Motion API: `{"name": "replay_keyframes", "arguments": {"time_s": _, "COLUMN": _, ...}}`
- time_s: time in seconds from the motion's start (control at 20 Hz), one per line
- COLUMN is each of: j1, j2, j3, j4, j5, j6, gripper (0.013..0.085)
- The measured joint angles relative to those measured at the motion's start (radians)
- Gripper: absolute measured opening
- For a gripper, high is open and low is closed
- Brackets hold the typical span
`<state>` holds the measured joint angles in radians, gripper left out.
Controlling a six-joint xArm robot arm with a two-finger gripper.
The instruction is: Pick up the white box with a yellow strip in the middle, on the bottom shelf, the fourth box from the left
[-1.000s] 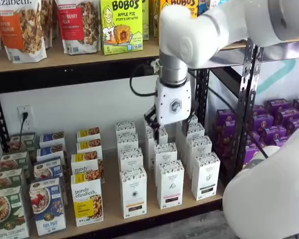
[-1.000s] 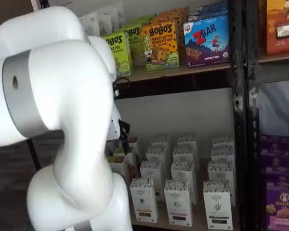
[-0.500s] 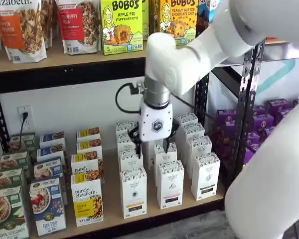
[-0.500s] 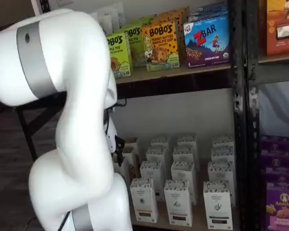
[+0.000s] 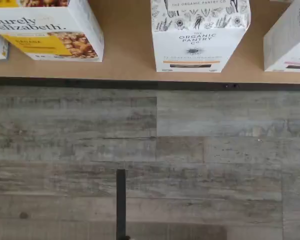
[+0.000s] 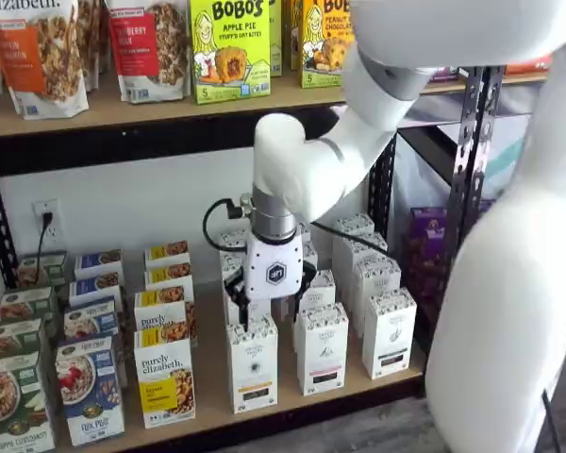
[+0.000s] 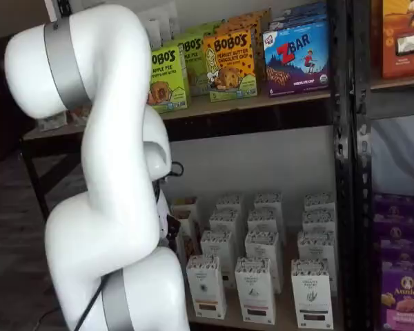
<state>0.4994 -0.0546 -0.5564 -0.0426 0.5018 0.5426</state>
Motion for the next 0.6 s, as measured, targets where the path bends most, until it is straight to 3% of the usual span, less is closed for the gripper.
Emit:
{"name": "replay_keyframes", "arguments": {"time_s": 0.25, "j1": -0.024, "j2": 0.154, "j3": -0.065, "j4": 0.055, "j5": -0.060, "j6": -0.072, "gripper": 0.0850}}
{"name": "replay_keyframes", "arguments": {"time_s": 0.6, "j1": -0.054, "j2": 0.341, "j3": -0.196, "j4": 0.096, "j5": -0.061, "j6": -0.138, "gripper": 0.0850}}
